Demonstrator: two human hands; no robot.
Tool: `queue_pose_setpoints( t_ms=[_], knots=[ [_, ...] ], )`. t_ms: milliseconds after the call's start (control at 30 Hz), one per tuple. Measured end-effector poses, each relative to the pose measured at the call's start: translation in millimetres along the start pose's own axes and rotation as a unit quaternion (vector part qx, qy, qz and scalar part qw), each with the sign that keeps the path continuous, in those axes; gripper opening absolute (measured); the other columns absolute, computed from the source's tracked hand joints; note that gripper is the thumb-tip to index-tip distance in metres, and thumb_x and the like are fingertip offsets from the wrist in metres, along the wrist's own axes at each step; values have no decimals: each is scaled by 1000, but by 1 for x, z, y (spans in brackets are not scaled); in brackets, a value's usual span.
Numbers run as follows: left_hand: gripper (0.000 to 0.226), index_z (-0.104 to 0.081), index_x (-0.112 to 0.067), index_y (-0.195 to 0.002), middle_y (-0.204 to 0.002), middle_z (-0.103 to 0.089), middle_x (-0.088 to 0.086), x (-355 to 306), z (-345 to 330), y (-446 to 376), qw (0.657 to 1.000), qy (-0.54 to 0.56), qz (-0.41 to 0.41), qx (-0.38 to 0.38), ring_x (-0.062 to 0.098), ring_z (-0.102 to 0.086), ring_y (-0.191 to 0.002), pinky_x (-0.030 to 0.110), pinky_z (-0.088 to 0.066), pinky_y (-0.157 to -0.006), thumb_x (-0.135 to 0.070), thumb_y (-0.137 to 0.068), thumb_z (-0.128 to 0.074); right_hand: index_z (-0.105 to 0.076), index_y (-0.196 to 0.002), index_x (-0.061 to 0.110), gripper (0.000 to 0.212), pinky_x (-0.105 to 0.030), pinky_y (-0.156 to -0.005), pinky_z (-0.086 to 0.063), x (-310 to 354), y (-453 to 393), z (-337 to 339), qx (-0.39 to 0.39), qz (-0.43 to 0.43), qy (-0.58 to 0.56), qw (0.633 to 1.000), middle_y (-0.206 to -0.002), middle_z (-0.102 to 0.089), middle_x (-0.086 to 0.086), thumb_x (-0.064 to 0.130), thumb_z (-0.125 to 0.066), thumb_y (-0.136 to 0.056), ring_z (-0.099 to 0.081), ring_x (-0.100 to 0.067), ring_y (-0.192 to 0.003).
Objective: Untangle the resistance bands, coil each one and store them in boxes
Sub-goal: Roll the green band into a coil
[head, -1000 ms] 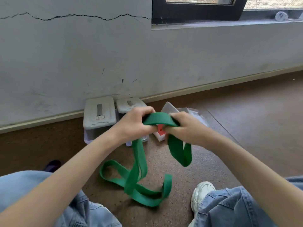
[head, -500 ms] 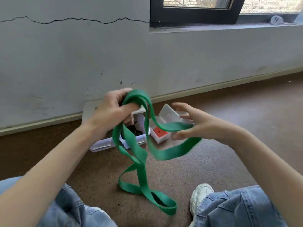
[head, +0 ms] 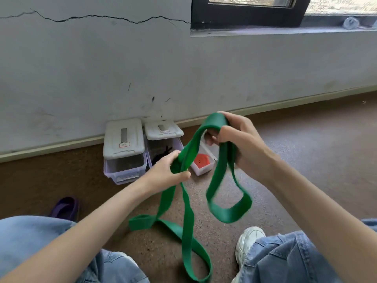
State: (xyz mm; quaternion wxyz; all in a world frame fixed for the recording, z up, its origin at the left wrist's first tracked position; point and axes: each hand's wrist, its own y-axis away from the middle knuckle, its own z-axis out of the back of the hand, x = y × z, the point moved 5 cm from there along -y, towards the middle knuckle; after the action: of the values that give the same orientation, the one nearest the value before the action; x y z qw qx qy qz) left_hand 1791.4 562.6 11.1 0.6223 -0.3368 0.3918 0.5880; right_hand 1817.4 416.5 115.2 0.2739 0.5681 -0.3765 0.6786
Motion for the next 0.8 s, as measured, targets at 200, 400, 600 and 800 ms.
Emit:
queue_pose_setpoints(
  t_ms=[200,400,600,800],
  knots=[
    [18,-57,-24,-87,-78,-58,-7,-39,32,1,984,157,-89,3,7,-57,-74,17,-48,-66,-26,-73,-68,-50,-87,6,19,-14,-48,-32,10,-2,26,-5,-13,69,997,-62,-48,-1,0,-60,-72,-41,-9,-53],
    [18,-46,-17,-88,-69,-37,-5,7,-30,5,990,-125,-22,58,6,-36,-60,23,-32,-60,-5,-82,-60,-54,-79,11,23,-13,-46,-37,0,0,17,-65,-10,-3,998,-58,-57,9,-11,-59,-77,-48,0,-46],
    [16,-56,-15,-91,-71,-52,0,-35,43,2,994,83,-17,-67,11,-49,-64,24,-42,-61,-2,-85,-62,-53,-99,16,40,-20,-66,-50,-17,1,49,10,-136,228,964,-88,-61,1,15,-79,-70,-59,-2,-72],
    [26,-56,-21,-74,-62,-56,-8,-95,27,1,990,-65,-117,29,0,-51,-54,15,-39,-53,2,-73,-67,-55,-102,25,44,-24,-85,-47,-23,0,3,137,-75,300,941,-103,-64,3,21,-81,-67,-59,-3,-99]
  ],
)
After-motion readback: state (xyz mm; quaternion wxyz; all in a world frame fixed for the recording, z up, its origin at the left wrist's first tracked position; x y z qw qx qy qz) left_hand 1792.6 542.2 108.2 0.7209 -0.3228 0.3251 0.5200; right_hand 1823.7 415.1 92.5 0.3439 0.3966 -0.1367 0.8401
